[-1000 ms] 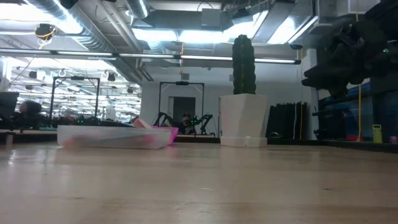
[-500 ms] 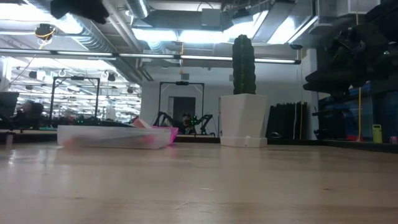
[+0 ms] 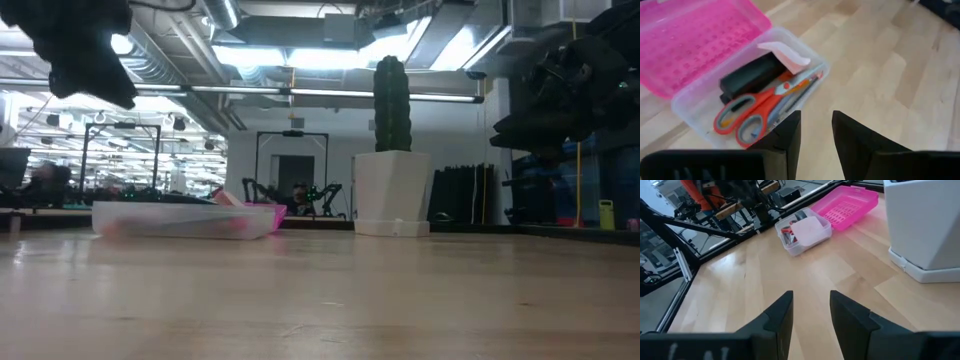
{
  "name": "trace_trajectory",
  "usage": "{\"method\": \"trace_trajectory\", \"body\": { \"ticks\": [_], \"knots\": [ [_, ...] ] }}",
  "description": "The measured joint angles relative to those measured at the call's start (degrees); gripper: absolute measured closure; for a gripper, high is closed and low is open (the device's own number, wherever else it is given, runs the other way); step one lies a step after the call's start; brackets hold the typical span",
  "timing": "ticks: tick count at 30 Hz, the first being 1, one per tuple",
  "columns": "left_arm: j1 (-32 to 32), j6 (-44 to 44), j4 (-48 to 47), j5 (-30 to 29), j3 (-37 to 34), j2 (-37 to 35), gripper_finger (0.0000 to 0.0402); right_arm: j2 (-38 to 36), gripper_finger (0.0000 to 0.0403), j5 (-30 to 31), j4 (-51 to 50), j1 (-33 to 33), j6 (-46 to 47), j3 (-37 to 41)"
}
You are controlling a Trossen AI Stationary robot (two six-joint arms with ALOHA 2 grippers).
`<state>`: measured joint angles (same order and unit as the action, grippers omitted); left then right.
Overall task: Pack school essentials
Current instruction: Return to Home Position
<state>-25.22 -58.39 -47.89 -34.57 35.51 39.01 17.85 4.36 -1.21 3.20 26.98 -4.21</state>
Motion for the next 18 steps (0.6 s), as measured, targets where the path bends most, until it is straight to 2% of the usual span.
{"method": "trace_trajectory", "body": {
  "ticks": [4, 11, 15, 18],
  "knots": [
    [4.1, 5.0, 4.0, 2.0, -5.1, -6.4, 0.0296, 0.0, 0.0273, 0.0, 0.0, 0.0, 0.0, 0.0],
    [13.3, 14.8, 10.5, 15.7, -16.1, -13.3, 0.0296, 0.0, 0.0273, 0.0, -0.2, 0.0, -0.1, 0.0],
    [17.9, 22.5, 17.9, 21.2, -20.5, -16.8, 0.0296, 0.0, 0.0273, 0.1, 0.0, 0.0, 0.0, 0.0],
    [21.1, 27.4, 20.0, 24.8, -22.0, -19.3, 0.0296, 0.0, 0.0273, 0.1, 0.0, 0.0, -0.2, 0.0]
  ]
}}
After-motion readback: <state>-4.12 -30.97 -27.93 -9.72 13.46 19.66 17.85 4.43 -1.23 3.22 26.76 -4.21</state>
